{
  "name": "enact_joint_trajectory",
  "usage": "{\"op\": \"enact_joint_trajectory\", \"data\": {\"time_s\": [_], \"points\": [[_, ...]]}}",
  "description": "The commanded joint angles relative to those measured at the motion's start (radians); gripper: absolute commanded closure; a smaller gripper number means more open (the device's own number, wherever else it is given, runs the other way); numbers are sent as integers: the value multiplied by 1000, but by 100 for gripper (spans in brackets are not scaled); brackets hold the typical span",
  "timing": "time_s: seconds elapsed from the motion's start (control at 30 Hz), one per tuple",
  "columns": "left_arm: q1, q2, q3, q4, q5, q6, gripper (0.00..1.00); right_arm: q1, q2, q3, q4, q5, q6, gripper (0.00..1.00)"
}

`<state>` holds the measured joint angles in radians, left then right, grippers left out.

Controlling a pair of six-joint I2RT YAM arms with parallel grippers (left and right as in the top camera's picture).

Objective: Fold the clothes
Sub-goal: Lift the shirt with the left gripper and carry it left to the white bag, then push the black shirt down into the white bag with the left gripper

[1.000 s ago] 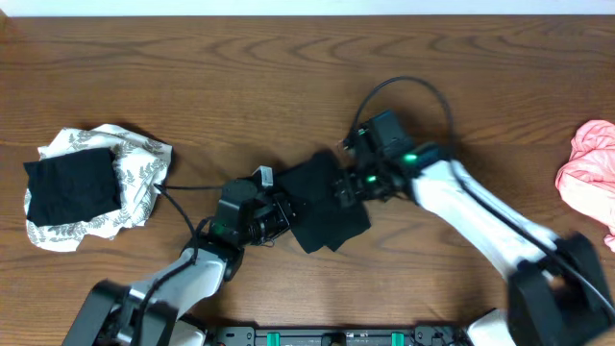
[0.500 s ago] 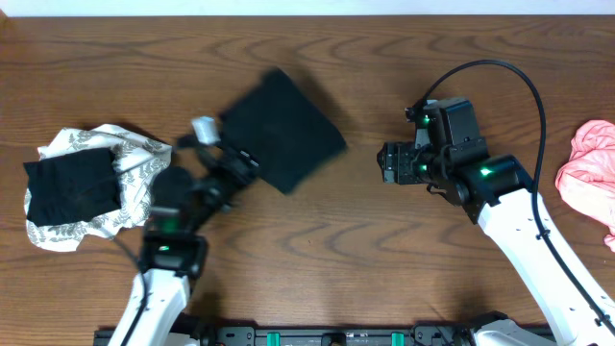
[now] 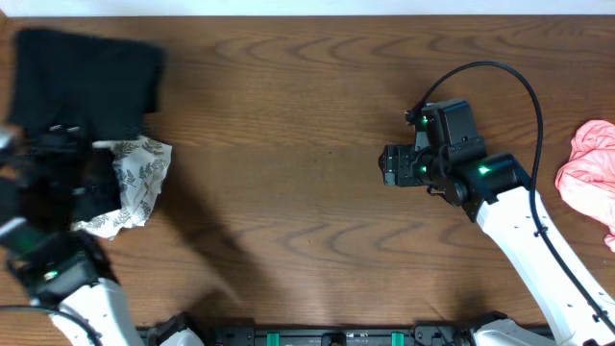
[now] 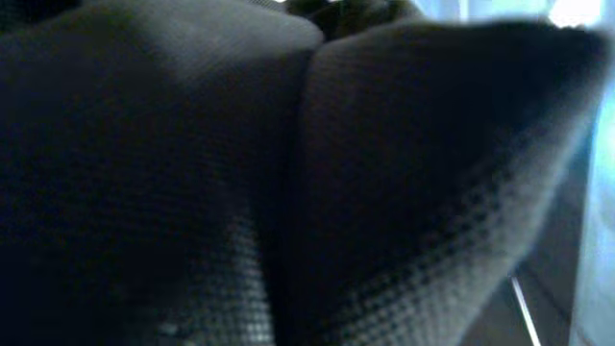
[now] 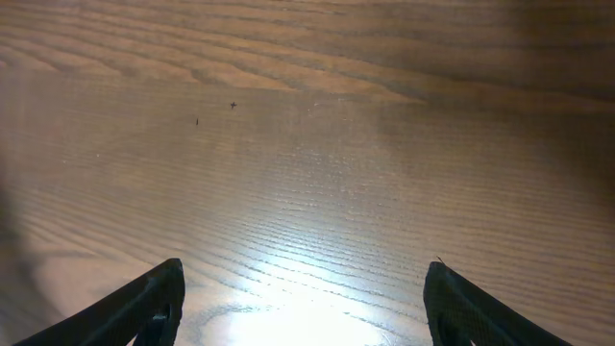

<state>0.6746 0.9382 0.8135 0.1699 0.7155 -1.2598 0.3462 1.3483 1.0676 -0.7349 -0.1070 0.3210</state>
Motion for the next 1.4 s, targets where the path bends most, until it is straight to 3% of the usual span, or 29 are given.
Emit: {"op": "enact_joint_trajectory", "data": {"time_s": [0.0, 0.3, 0.43, 0.7, 1.1, 1.3, 1.33, 1.37], "points": [[140, 28, 50, -80, 164, 10, 94, -8, 7, 8, 2, 11, -5, 22], [306, 74, 50, -379, 192, 192, 94, -8, 8, 7, -10, 14, -27, 21], [364, 85, 50, -487, 121, 312, 94, -8, 12, 7, -8, 14, -31, 21], [377, 283, 49, -439, 96, 576, 94, -6, 30, 7, -15, 13, -30, 21], [374, 626, 22, -494, 52, 669, 89, -6, 32, 7, -29, 13, -30, 24], [374, 610, 23, -482, 63, 716, 83, -6, 32, 7, -45, 13, -30, 24], [374, 594, 24, -479, 63, 717, 75, -6, 32, 7, -44, 13, -30, 24], [374, 576, 24, -478, 62, 717, 73, -6, 32, 7, -43, 13, -30, 24]]}}
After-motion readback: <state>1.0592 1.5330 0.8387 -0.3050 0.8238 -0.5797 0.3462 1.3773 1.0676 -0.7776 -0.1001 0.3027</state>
